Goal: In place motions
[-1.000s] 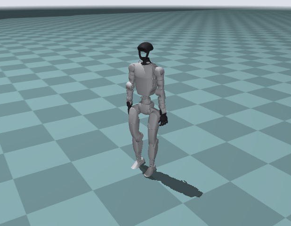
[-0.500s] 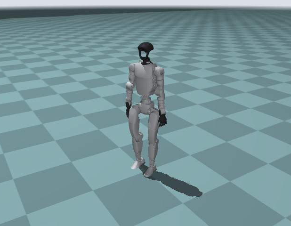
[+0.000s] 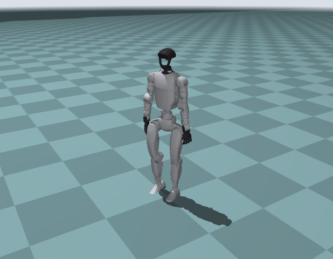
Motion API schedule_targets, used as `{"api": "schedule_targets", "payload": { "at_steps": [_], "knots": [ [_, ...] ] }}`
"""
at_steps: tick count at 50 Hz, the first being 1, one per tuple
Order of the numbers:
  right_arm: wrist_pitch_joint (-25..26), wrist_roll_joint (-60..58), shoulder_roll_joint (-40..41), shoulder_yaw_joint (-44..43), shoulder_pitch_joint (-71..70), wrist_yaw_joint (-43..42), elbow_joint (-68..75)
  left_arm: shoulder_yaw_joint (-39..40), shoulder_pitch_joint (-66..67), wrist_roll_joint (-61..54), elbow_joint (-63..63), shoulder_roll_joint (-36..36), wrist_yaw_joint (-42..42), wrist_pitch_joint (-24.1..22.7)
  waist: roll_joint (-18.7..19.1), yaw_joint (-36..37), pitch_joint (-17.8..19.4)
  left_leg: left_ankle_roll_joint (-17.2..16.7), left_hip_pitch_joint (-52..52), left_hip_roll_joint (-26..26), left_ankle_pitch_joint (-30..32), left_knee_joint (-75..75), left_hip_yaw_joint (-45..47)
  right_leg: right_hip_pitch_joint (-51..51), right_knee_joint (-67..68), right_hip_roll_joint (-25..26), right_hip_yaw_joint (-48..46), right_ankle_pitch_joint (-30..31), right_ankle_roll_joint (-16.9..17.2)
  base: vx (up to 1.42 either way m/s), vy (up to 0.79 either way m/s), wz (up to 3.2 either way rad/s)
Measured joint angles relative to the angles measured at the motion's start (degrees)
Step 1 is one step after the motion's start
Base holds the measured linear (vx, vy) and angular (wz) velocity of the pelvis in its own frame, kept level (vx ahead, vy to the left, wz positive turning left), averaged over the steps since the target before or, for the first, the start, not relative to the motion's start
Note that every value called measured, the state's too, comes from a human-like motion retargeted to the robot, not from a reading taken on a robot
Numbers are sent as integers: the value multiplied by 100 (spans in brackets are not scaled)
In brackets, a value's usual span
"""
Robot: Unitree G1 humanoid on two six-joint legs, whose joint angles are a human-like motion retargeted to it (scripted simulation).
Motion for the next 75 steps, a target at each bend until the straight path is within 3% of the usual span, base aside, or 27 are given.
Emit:
{"api": "schedule_targets", "payload": {
  "at_steps": [75],
  "knots": [
    [-30, 52, 41, 66, 15, -9, -58, 28, -31, 3, -39, -35, -74, -32, 38, 223, 62, -1, -125, 25, 46, 95, 232, -39, 13, 29, 208, 41, -2, 0, 0, -2]
  ]
}}
